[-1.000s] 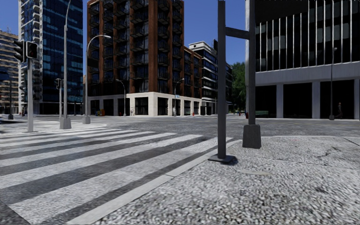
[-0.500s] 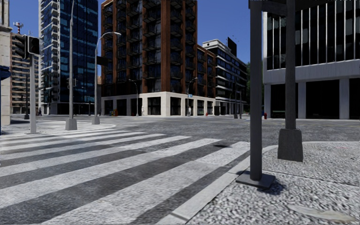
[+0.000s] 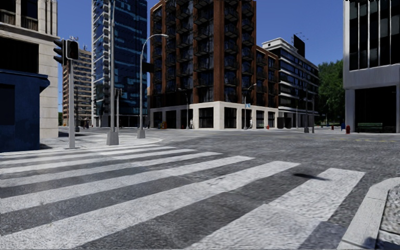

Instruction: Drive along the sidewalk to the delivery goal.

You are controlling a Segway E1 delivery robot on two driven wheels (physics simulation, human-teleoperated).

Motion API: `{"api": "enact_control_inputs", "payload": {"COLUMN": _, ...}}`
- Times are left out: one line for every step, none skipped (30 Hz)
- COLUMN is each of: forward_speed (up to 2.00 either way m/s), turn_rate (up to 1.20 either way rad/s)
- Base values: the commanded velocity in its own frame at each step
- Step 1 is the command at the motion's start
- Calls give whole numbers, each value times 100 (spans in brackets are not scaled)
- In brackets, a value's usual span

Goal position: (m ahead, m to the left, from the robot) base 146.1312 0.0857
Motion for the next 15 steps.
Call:
{"api": "enact_control_inputs", "payload": {"forward_speed": 172, "turn_rate": 57}}
{"api": "enact_control_inputs", "payload": {"forward_speed": 172, "turn_rate": 51}}
{"api": "enact_control_inputs", "payload": {"forward_speed": 172, "turn_rate": 51}}
{"api": "enact_control_inputs", "payload": {"forward_speed": 172, "turn_rate": 34}}
{"api": "enact_control_inputs", "payload": {"forward_speed": 172, "turn_rate": 20}}
{"api": "enact_control_inputs", "payload": {"forward_speed": 172, "turn_rate": 20}}
{"api": "enact_control_inputs", "payload": {"forward_speed": 171, "turn_rate": 10}}
{"api": "enact_control_inputs", "payload": {"forward_speed": 171, "turn_rate": 3}}
{"api": "enact_control_inputs", "payload": {"forward_speed": 171, "turn_rate": 0}}
{"api": "enact_control_inputs", "payload": {"forward_speed": 171, "turn_rate": 0}}
{"api": "enact_control_inputs", "payload": {"forward_speed": 170, "turn_rate": 0}}
{"api": "enact_control_inputs", "payload": {"forward_speed": 170, "turn_rate": 0}}
{"api": "enact_control_inputs", "payload": {"forward_speed": 170, "turn_rate": 0}}
{"api": "enact_control_inputs", "payload": {"forward_speed": 170, "turn_rate": 0}}
{"api": "enact_control_inputs", "payload": {"forward_speed": 170, "turn_rate": 0}}
